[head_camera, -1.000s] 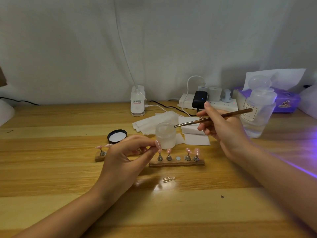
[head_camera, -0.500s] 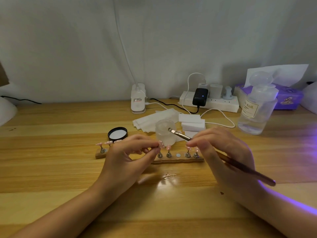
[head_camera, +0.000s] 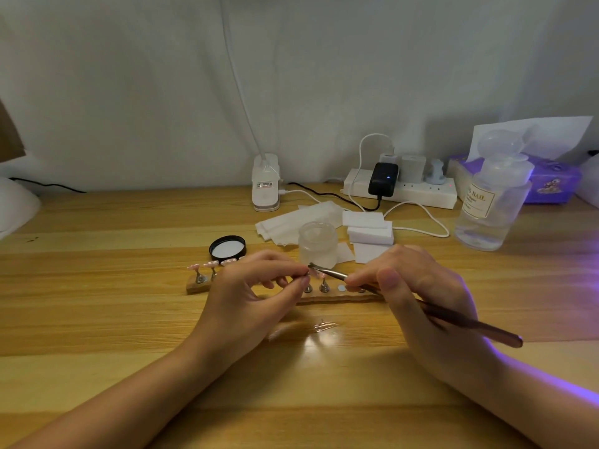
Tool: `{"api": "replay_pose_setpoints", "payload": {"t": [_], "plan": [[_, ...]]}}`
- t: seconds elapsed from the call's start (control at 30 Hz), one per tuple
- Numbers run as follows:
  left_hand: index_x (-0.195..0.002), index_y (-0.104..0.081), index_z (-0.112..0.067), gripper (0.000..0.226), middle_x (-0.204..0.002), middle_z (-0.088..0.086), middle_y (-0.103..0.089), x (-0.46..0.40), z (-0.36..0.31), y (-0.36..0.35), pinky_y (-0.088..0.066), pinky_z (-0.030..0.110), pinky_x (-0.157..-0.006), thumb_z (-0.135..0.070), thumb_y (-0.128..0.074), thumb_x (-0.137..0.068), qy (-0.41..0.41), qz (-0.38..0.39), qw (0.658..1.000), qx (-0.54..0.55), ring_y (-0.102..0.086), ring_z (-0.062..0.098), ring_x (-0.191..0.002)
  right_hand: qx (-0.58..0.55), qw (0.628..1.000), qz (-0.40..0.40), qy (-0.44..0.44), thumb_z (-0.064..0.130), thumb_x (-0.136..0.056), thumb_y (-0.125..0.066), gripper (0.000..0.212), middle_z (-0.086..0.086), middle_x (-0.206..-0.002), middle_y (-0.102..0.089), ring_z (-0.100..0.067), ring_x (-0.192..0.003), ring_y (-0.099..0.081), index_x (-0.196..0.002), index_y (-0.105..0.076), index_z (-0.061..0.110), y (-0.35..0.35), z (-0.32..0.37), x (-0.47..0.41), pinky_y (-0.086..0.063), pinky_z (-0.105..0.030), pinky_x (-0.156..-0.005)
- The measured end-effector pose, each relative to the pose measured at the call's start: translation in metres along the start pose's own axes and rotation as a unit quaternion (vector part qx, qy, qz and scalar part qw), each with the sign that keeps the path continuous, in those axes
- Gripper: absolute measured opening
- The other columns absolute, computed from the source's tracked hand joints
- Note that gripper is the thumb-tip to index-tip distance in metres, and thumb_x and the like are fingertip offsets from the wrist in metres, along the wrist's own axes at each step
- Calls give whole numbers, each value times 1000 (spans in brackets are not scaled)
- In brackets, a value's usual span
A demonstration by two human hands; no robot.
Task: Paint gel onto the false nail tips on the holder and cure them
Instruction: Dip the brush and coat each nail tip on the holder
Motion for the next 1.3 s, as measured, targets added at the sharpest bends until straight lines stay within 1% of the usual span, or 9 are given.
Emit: {"api": "replay_pose_setpoints", "payload": {"t": [0.13,0.4,0.6,0.8,0.87,0.93,1.13,1.2,1.3], "plan": [[-88,-68,-33,19,-82,-9,-69,0,0,0,-49,31,-62,-21,-64,-74,1,3,1000,-1,-61,11,-75,-4,1000,4,-9,32,-97,-33,38,5,-78,-67,-9,-77,-63,-86,-65,15,0,-1,0,-47,-41,-73],[-89,-69,-29,18,-81,-9,-68,1,0,-1,-49,28,-61,-20,-67,-75,-6,-5,1000,-2,-60,9,-73,-6,1000,3,-24,31,-97,-34,43,7,-76,-66,-8,-74,-62,-82,-69,11,0,-2,1,-45,-35,-75],[-89,-69,-32,20,-82,-12,-68,1,3,0,-49,26,-61,-18,-71,-76,-7,-10,1000,-7,-60,8,-73,-14,1000,5,-18,32,-97,-33,39,11,-75,-63,-2,-73,-59,-82,-65,17,1,0,1,-43,-29,-74],[-90,-70,-29,19,-82,-10,-68,1,2,-1,-49,33,-61,-19,-66,-74,-4,-4,1000,-10,-60,9,-73,-19,999,-3,-29,32,-97,-34,46,16,-71,-59,1,-69,-56,-74,-68,12,3,-2,2,-43,-28,-70],[-90,-70,-28,19,-82,-10,-69,1,2,-1,-49,34,-62,-19,-65,-74,0,-5,1000,-8,-60,10,-73,-23,999,-11,-41,24,-93,-38,41,12,-66,-61,-2,-66,-56,-70,-68,10,4,-3,3,-43,-30,-69],[-90,-70,-27,19,-82,-9,-69,1,1,-1,-49,35,-62,-19,-65,-74,0,-4,1000,-8,-61,11,-74,-34,998,-23,-46,18,-90,-36,38,6,-64,-62,-7,-65,-57,-70,-67,11,7,-1,3,-43,-33,-68],[-92,-69,-30,20,-84,-9,-69,1,0,-2,-48,39,-63,-20,-64,-75,-9,3,1000,-14,-61,13,-76,-22,999,-13,-21,24,-96,-34,34,1,-76,-66,-12,-75,-62,-84,-65,14,3,1,0,-48,-44,-68],[-91,-68,-33,21,-84,-10,-68,0,0,-2,-49,40,-63,-20,-64,-75,-9,5,1000,-11,-62,14,-77,-11,1000,-6,-18,22,-94,-36,34,1,-76,-67,-13,-75,-63,-84,-67,11,1,0,1,-48,-45,-68],[-89,-68,-34,19,-83,-12,-68,0,0,-2,-48,35,-62,-20,-66,-76,-13,4,1000,-13,-61,11,-75,0,1000,0,-23,21,-93,-37,35,2,-75,-67,-13,-74,-63,-81,-68,10,0,-1,2,-48,-43,-70]]}}
Point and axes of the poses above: each hand's wrist, its own x-axis away from the middle knuckle, its own y-axis out of the back of the hand, z = x × y, the point moved 4 cm from there along -x, towards the middle knuckle
